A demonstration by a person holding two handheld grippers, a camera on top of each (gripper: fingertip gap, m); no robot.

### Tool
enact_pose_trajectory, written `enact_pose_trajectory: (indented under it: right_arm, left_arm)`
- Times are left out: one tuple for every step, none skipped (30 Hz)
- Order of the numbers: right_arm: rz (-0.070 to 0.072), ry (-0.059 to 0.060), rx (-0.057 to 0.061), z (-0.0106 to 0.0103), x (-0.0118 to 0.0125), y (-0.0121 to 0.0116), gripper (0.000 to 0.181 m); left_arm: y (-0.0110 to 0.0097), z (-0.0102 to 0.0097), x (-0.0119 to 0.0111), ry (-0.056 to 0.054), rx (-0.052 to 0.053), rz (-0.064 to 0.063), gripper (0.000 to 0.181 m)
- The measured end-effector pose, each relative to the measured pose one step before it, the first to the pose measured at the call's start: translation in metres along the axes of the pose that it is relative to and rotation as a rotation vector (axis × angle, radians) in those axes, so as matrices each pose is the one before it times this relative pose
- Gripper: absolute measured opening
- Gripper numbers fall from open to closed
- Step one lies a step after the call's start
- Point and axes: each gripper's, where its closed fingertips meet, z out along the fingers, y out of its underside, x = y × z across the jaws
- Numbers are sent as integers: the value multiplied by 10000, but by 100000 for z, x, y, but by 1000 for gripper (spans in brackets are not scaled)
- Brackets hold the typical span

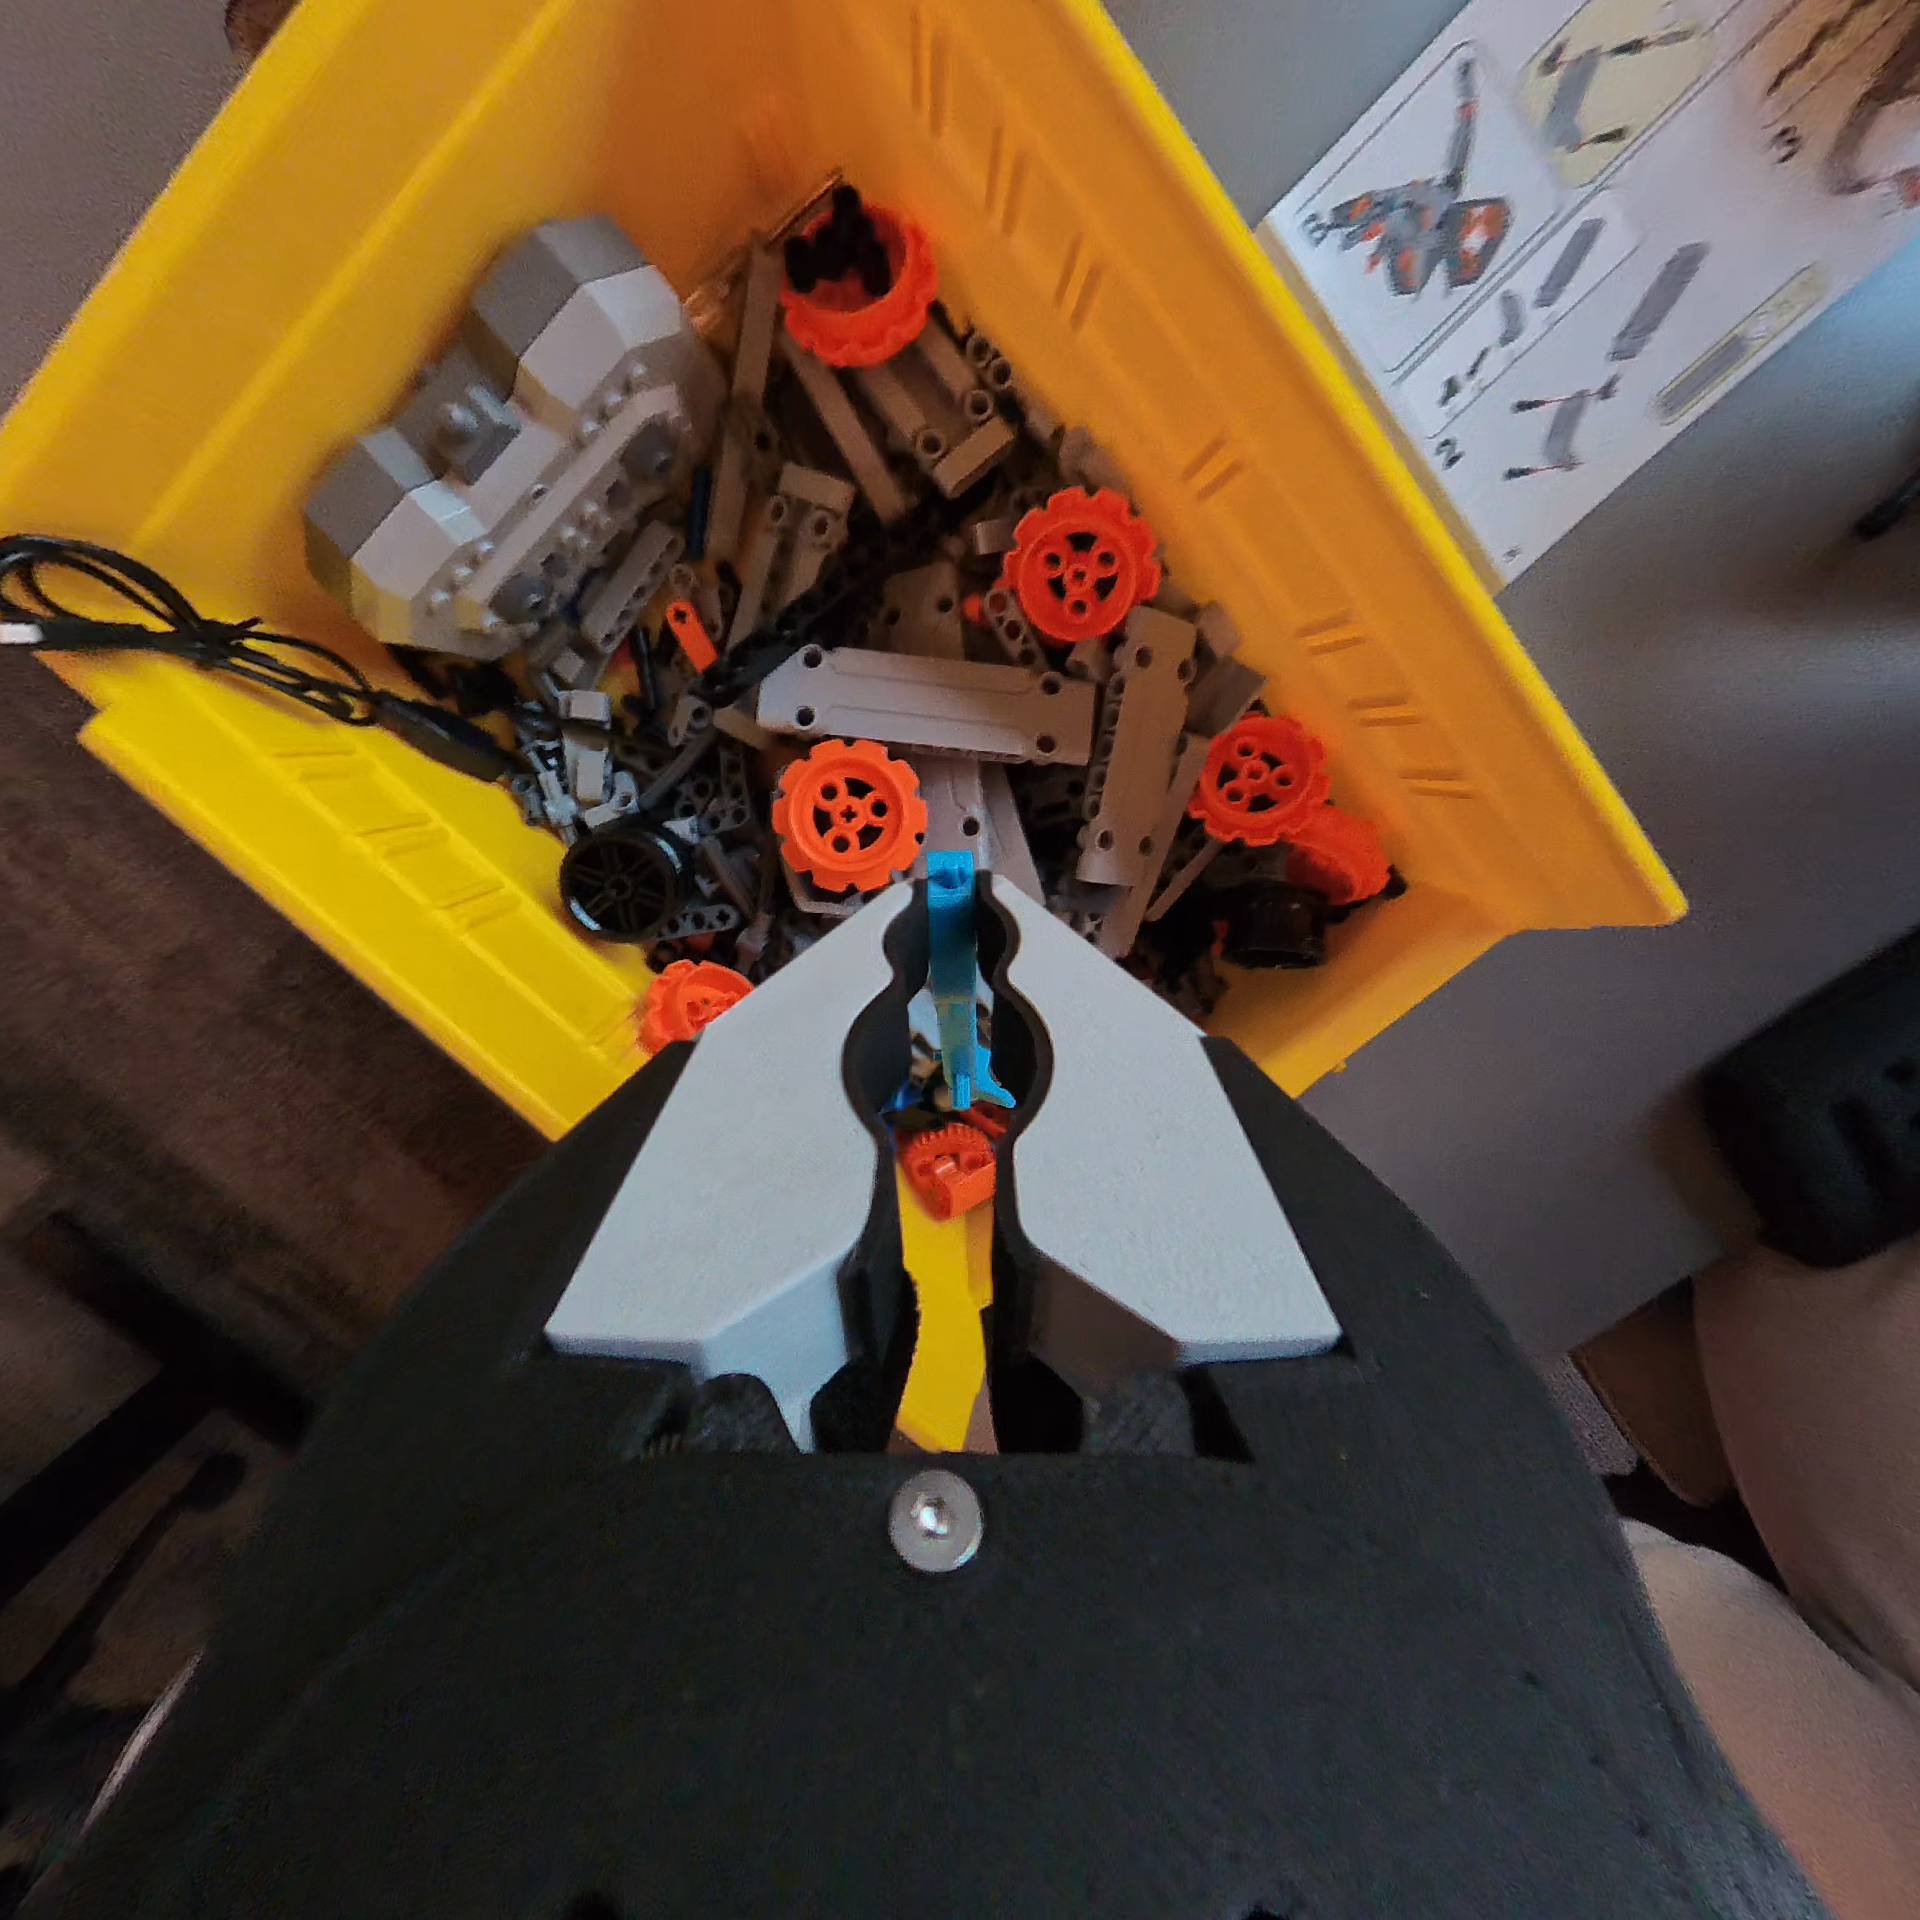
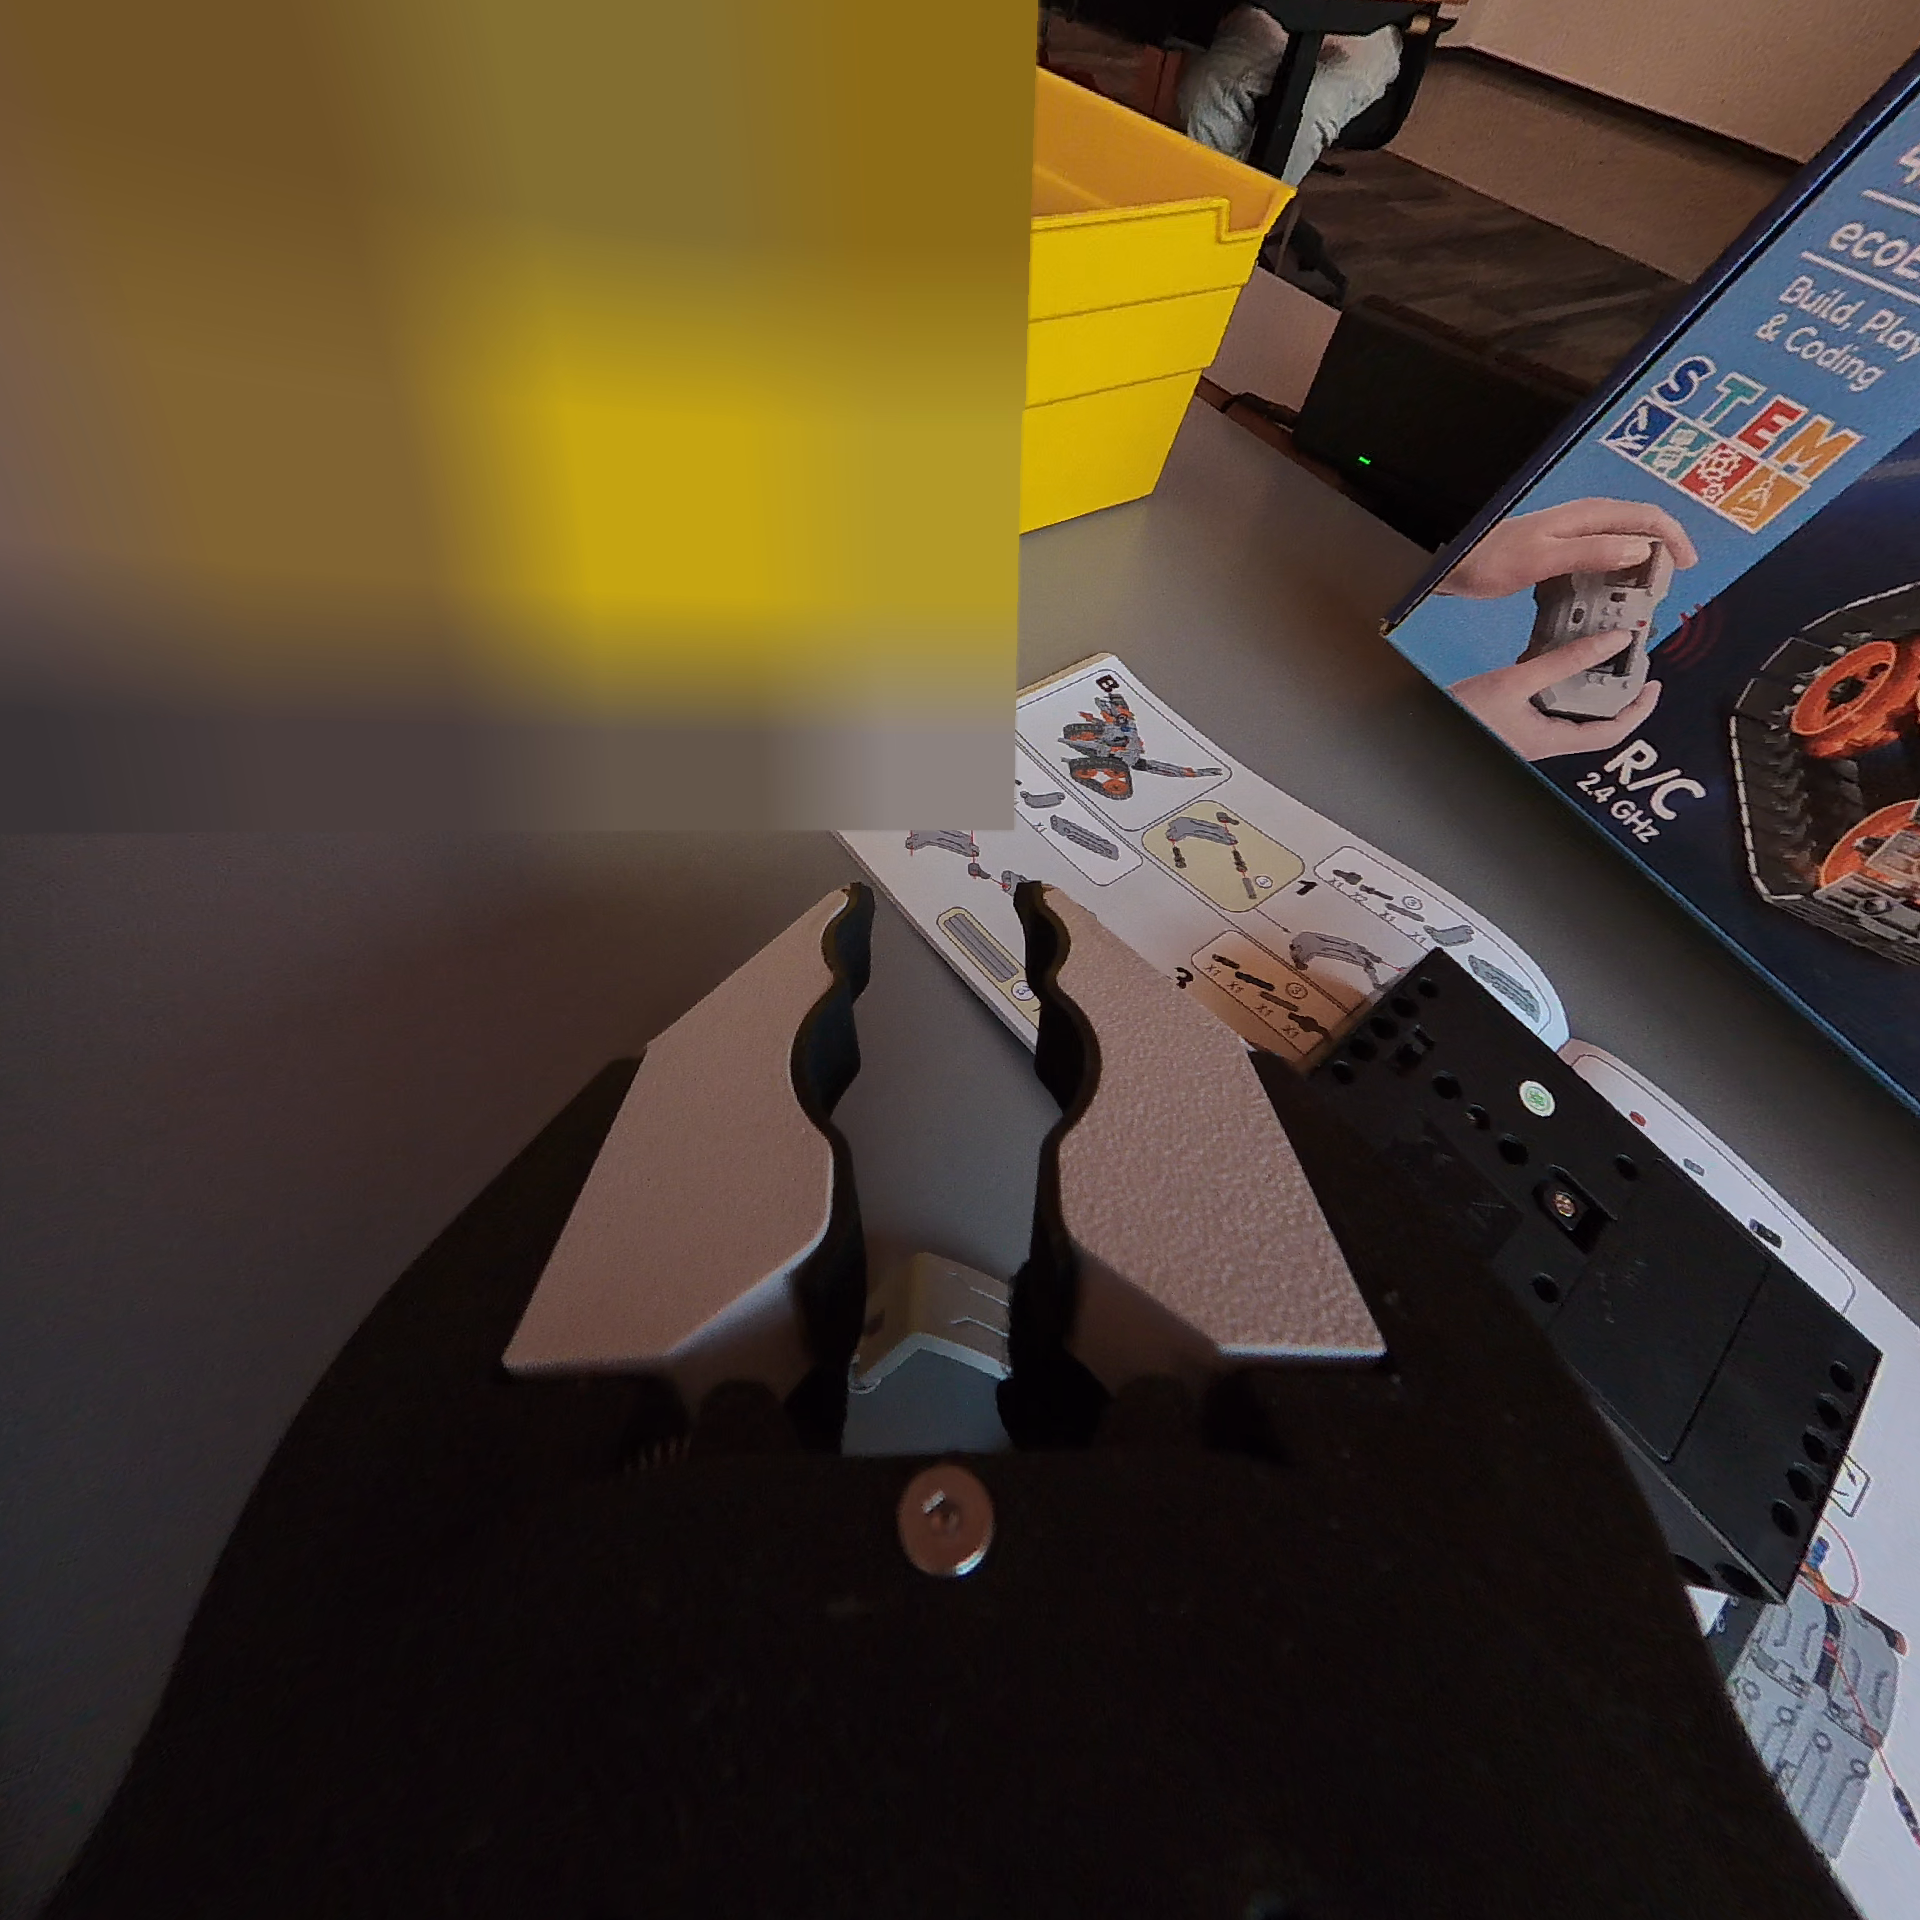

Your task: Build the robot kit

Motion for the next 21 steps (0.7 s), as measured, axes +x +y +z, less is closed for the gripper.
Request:
enact_pose_trajectory:
  right_arm:
    - [-7, -17, -3, 1, -29, 1, 28]
    - [-1, -23, -8, 0, -50, 7, 28]
    - [0, -23, -6, 3, -42, 15, 28]
    - [5, -26, -11, 17, -42, 15, 28]
    - [1, -16, -10, 8, -30, 18, 28]
    - [-4, -13, -17, 24, -29, 39, 28]
    - [-3, -15, -20, 34, -31, 49, 28]
    - [-1, -25, -25, 38, -51, 41, 28]
    - [-7, -16, -18, 26, -40, 38, 29]
    - [-13, -9, -8, 8, -33, 12, 28]
    - [-8, -9, -2, 1, -24, -12, 28]
    - [-3, -9, 6, -8, -13, -14, 28]
    - [6, -5, 8, -10, -4, -14, 28]
    - [12, -8, 8, -6, -13, -6, 28]
    - [11, -11, -4, 7, -11, 14, 28]
    - [2, -9, -13, 19, -17, 27, 28]
    - [-11, -9, -12, 10, -21, 18, 28]
    - [-20, -3, -7, 12, -28, 9, 28]
    - [-22, -5, -7, 10, -36, -3, 28]
    - [-17, -6, -8, 13, -20, 0, 28]
    - [-14, -2, -2, -1, -25, -1, 28]
  left_arm:
    - [-42, 44, 222, 246, 27, 1, 6]
    - [-8, 80, 69, 171, -9, -58, 7]
    - [-53, 76, -31, 138, 5, -135, 7]
    - [-192, 46, 67, 235, 69, -183, 6]
    - [-310, 17, 216, 384, 146, -230, 6]
    - [-314, 4, 309, 498, 146, -335, 7]
    - [-356, -24, 466, 652, 164, -434, 7]
    - [-359, -33, 406, 644, 163, -470, 7]
    - [-294, -45, 134, 427, 133, -414, 7]
    - [-159, -24, -198, 145, 76, -254, 7]
    - [-20, -1, -343, -47, 11, -94, 7]
    - [5, -5, -256, -67, -9, -38, 6]
    - [-1, -17, -58, 3, 8, -33, 7]
    - [-64, -14, 78, 48, 39, -8, 6]
    - [-69, -4, 107, 32, 33, 10, 7]
    - [-44, 11, 63, -11, 12, 33, 7]
    - [6, 47, 32, -18, -16, 31, 7]
    - [39, 77, 27, -14, -44, 13, 7]
    - [68, 93, -90, -62, -68, 8, 7]
    - [3, 80, -207, -125, -45, 2, 7]
    - [-132, 37, -282, -174, 18, -15, 7]
